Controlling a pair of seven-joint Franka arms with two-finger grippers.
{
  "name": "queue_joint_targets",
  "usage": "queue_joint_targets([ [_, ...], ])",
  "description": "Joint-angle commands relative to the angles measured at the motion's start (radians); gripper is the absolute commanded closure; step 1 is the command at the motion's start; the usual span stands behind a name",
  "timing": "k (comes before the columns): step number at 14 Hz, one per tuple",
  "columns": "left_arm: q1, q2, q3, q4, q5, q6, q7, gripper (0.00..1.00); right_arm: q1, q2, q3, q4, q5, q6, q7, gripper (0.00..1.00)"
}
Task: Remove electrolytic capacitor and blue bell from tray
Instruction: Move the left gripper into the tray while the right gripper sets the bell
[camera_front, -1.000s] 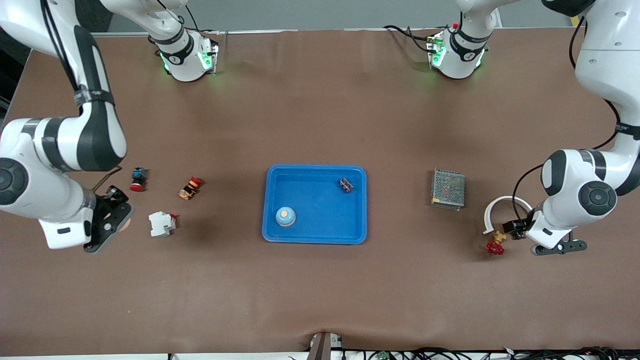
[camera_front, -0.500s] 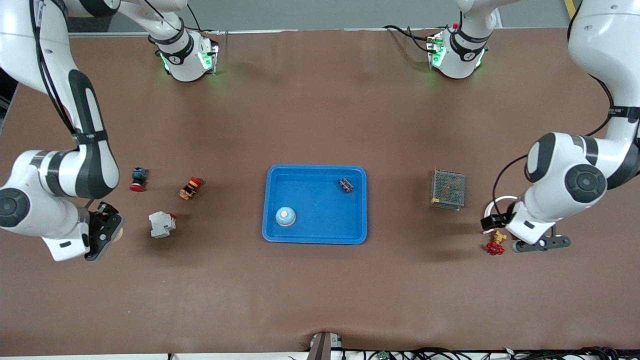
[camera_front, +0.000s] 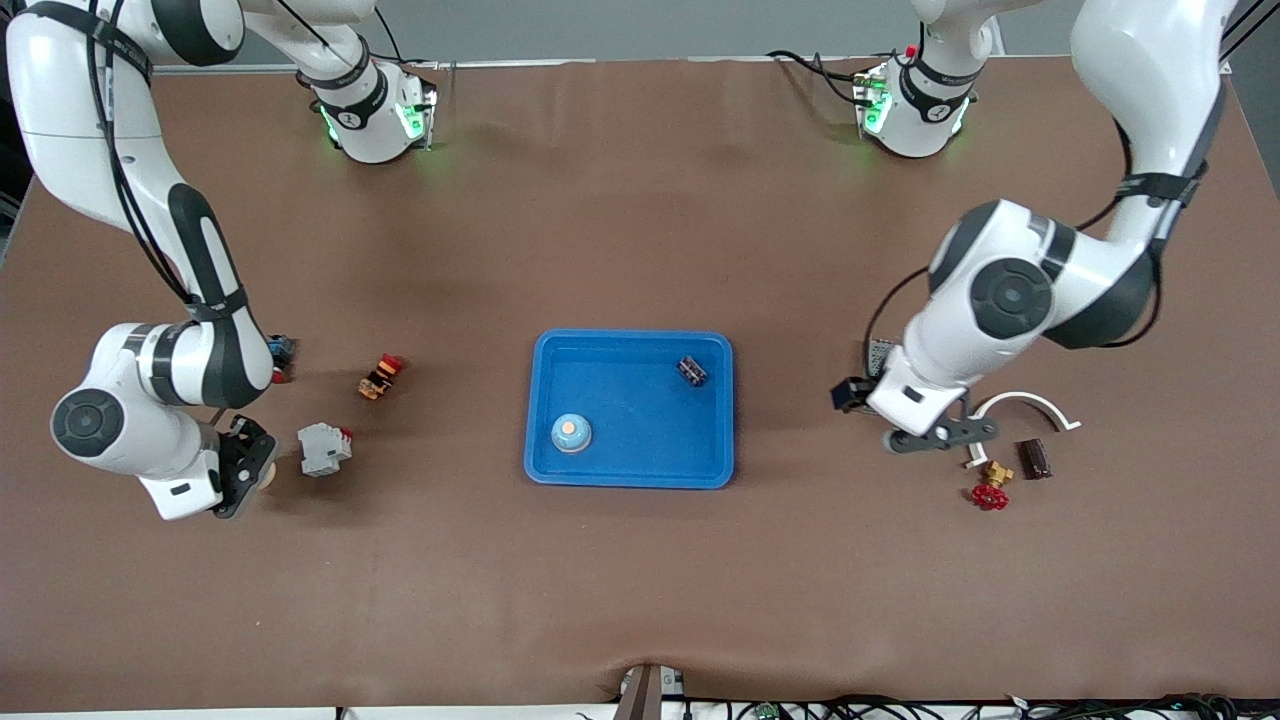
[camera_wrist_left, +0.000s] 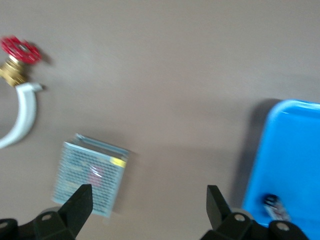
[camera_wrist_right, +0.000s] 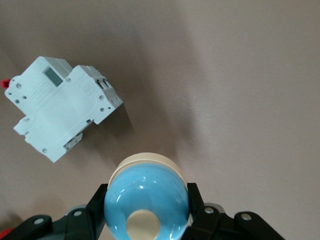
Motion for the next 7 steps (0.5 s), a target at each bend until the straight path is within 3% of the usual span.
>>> queue_joint_targets([
  [1, -0.093, 0.02, -0.009, -0.001, 0.005, 0.0, -0.145, 0.0, -0.03, -0.011, 0.022, -0.054, 0.043, 0.043, -0.028, 0.6],
  [7, -0.247, 0.075, -0.005, 0.007, 0.004, 0.06, -0.32, 0.0, -0.036, 0.013, 0.022, -0.054, 0.073, 0.058, -0.034, 0.59],
])
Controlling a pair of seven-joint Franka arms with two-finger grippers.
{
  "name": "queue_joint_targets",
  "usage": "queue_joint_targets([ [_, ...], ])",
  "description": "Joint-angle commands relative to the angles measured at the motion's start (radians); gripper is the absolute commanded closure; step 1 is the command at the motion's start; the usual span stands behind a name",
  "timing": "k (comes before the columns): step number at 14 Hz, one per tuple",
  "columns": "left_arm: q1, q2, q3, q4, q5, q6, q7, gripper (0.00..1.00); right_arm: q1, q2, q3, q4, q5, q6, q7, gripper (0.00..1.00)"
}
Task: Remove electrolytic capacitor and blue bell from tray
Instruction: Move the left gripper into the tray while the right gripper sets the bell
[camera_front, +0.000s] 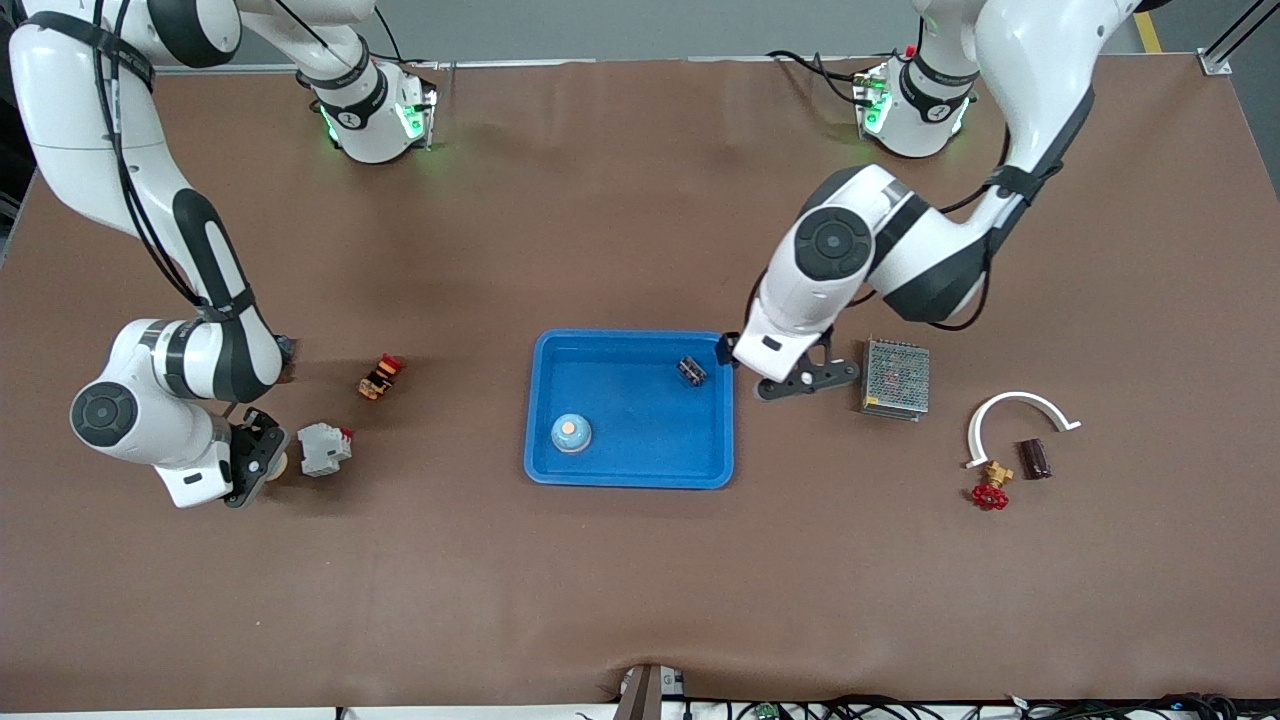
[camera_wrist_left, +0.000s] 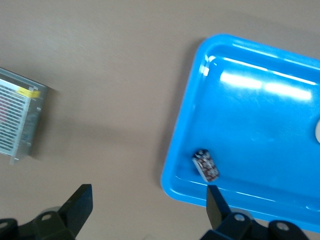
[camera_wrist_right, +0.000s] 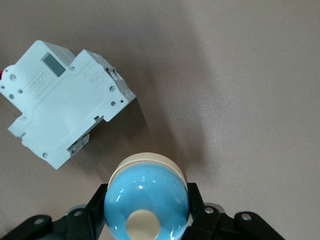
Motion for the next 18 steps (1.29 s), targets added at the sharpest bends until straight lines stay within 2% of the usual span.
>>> queue_joint_targets([
  [1, -0.046, 0.023, 0.008, 0.011, 0.005, 0.035, -0.048, 0.0, -0.025, 0.011, 0.021, -0.006, 0.047, 0.02, -0.045, 0.58],
  [5, -0.075, 0.051, 0.011, 0.003, 0.013, 0.049, -0.089, 0.0, -0.032, 0.017, 0.021, -0.006, 0.062, 0.021, -0.056, 0.58],
  [7, -0.085, 0.083, 0.014, 0.005, 0.066, 0.071, -0.151, 0.0, -0.034, 0.024, 0.021, -0.006, 0.064, 0.026, -0.056, 0.56],
  [10, -0.146, 0.164, 0.027, 0.008, 0.126, 0.196, -0.304, 0.0, -0.035, 0.025, 0.021, -0.006, 0.067, 0.027, -0.056, 0.56],
  [12, -0.198, 0.198, 0.066, 0.011, 0.189, 0.25, -0.454, 0.05, -0.037, 0.028, 0.021, -0.006, 0.067, 0.026, -0.056, 0.55],
  [13, -0.227, 0.215, 0.087, 0.011, 0.215, 0.262, -0.503, 0.09, -0.037, 0.027, 0.021, -0.006, 0.068, 0.026, -0.056, 0.48],
  [15, -0.282, 0.229, 0.132, 0.011, 0.241, 0.276, -0.556, 0.13, -0.037, 0.027, 0.021, -0.005, 0.085, 0.026, -0.054, 0.0],
  [18, -0.321, 0.24, 0.158, 0.009, 0.244, 0.276, -0.565, 0.18, -0.048, 0.019, 0.021, 0.003, 0.129, 0.009, -0.051, 0.0],
])
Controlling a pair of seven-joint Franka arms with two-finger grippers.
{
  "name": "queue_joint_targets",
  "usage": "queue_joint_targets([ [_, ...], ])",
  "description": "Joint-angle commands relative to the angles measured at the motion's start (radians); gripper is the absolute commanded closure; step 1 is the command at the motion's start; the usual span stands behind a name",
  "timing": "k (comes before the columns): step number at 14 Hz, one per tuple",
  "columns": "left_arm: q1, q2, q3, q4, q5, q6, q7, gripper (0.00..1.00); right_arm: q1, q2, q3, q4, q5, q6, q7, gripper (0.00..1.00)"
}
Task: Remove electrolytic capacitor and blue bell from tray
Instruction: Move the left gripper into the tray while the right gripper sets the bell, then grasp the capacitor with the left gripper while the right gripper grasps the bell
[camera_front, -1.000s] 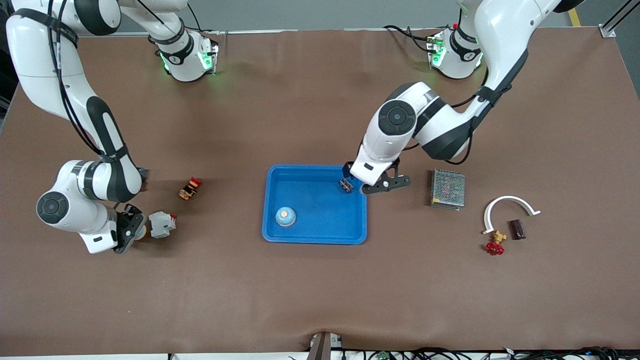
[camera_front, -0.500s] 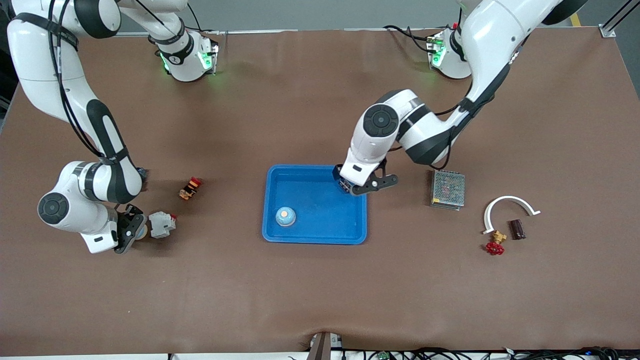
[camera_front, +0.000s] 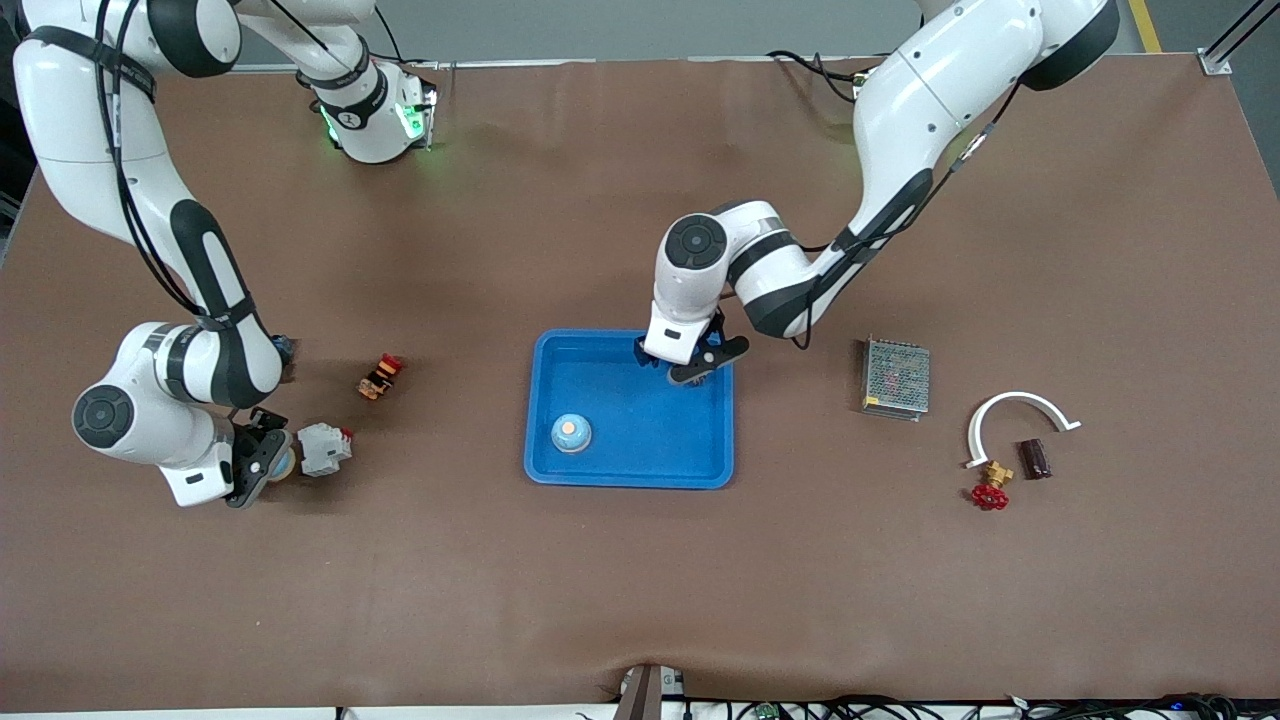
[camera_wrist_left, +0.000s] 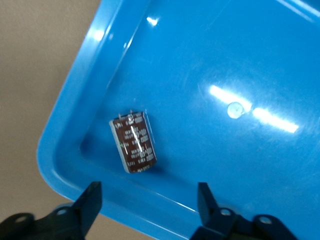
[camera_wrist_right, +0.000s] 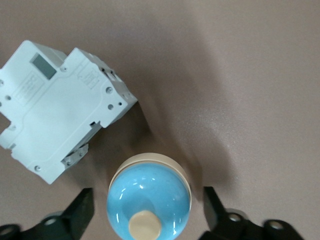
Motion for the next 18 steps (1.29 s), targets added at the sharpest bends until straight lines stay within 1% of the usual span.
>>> queue_joint_targets([
  [1, -0.021, 0.003, 0.018, 0.006, 0.025, 0.005, -0.033, 0.22, -0.032, -0.015, 0.022, 0.011, 0.046, -0.021, -0.015, 0.0],
  [2, -0.021, 0.003, 0.019, 0.004, 0.025, 0.0, -0.033, 0.23, -0.032, -0.019, 0.022, 0.041, 0.057, -0.062, -0.012, 0.0],
  [4, -0.018, 0.003, 0.019, 0.006, 0.025, -0.004, -0.031, 0.25, -0.031, -0.022, 0.019, 0.148, 0.085, -0.214, 0.021, 0.0],
  [5, -0.014, 0.0, 0.03, 0.006, 0.025, -0.006, -0.03, 0.25, -0.026, -0.024, 0.019, 0.202, 0.088, -0.28, 0.07, 0.0],
  [6, -0.02, -0.003, 0.056, 0.006, 0.03, -0.007, -0.025, 0.25, -0.019, -0.024, 0.019, 0.248, 0.088, -0.344, 0.128, 0.0],
  [8, -0.02, -0.001, 0.065, 0.004, 0.059, -0.007, -0.024, 0.25, 0.02, -0.032, 0.019, 0.308, 0.083, -0.429, 0.243, 0.0],
  [9, -0.02, -0.003, 0.07, 0.001, 0.067, -0.009, -0.024, 0.25, 0.041, -0.038, 0.019, 0.324, 0.079, -0.46, 0.303, 0.0],
  [11, -0.02, -0.001, 0.07, 0.004, 0.077, -0.037, -0.024, 0.29, 0.089, -0.091, 0.019, 0.333, 0.076, -0.501, 0.453, 0.0],
  [13, -0.02, 0.0, 0.07, 0.004, 0.077, -0.038, -0.027, 0.37, 0.153, -0.126, 0.019, 0.333, 0.074, -0.512, 0.643, 0.0],
  [15, -0.02, 0.005, 0.07, 0.003, 0.077, -0.04, -0.031, 0.47, 0.214, -0.151, 0.022, 0.333, 0.089, -0.55, 0.841, 0.0],
  [17, -0.02, 0.014, 0.07, 0.007, 0.076, -0.04, -0.025, 0.46, 0.296, -0.173, 0.022, 0.333, 0.091, -0.581, 1.057, 0.0],
  [18, -0.02, 0.022, 0.07, 0.01, 0.077, -0.04, -0.024, 0.45, 0.329, -0.173, 0.022, 0.333, 0.091, -0.575, 1.139, 0.0],
])
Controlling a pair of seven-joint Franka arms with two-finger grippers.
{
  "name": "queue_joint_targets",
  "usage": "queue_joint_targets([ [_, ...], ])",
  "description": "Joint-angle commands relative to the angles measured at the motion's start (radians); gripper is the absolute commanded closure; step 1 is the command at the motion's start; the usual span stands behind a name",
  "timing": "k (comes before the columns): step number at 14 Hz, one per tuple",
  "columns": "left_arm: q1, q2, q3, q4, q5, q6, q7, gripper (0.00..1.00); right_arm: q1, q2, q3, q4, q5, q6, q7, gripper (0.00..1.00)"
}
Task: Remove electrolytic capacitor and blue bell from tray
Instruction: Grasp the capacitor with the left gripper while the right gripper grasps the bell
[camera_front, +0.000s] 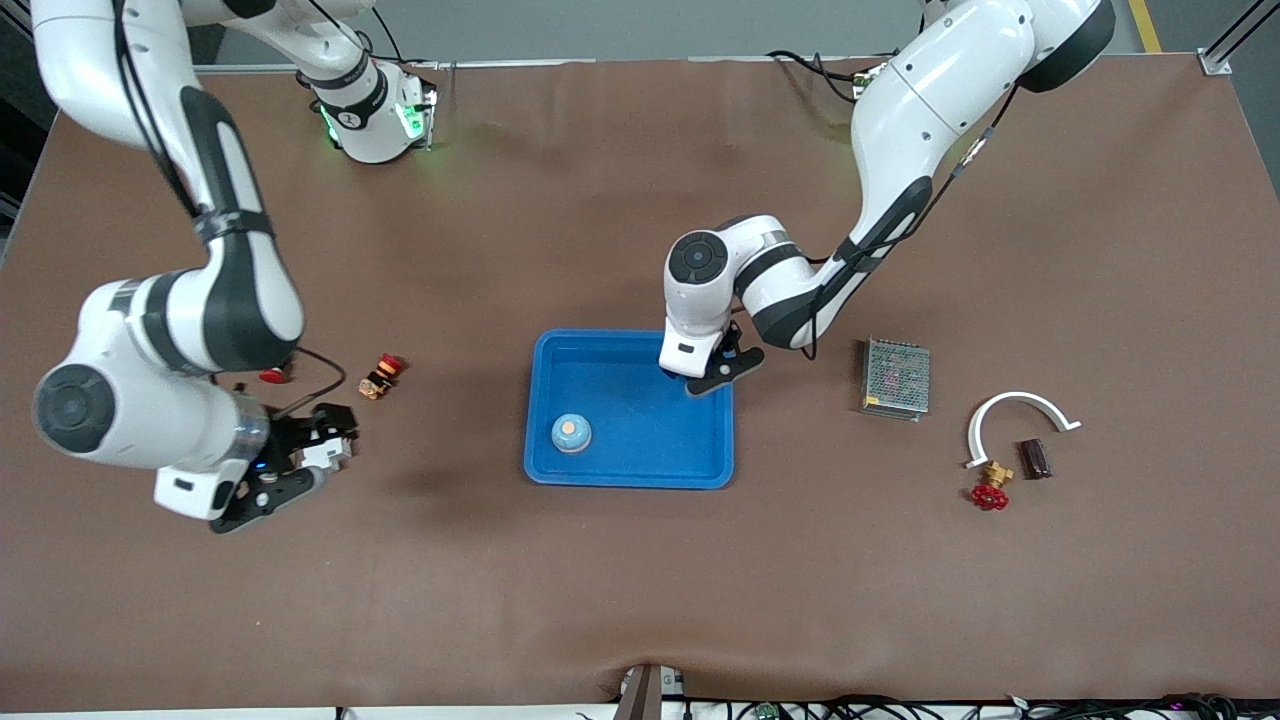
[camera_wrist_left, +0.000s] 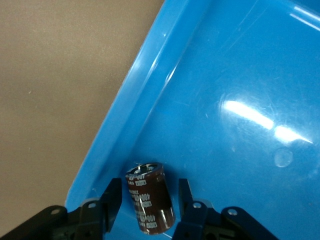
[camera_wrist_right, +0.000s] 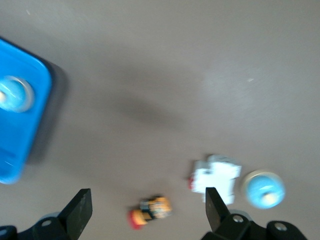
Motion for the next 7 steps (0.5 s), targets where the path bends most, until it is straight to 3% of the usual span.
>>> queue_joint_targets([
  [1, -0.006, 0.017, 0.002, 0.012, 0.023, -0.01, -0.009, 0.47, 0.089, -0.018, -0.009, -0.013, 0.016, -0.004, 0.225, 0.0],
  [5, -0.006, 0.009, 0.002, 0.044, 0.025, -0.01, -0.004, 0.9, 0.218, -0.013, -0.011, -0.01, 0.053, 0.059, 0.564, 0.0],
  [6, -0.003, 0.006, 0.002, 0.051, 0.025, -0.012, -0.004, 0.99, 0.239, -0.007, -0.011, -0.011, 0.058, 0.115, 0.629, 0.0],
  [7, -0.001, 0.003, 0.002, 0.056, 0.025, -0.012, -0.006, 1.0, 0.258, -0.001, -0.011, -0.019, 0.059, 0.184, 0.688, 0.0],
])
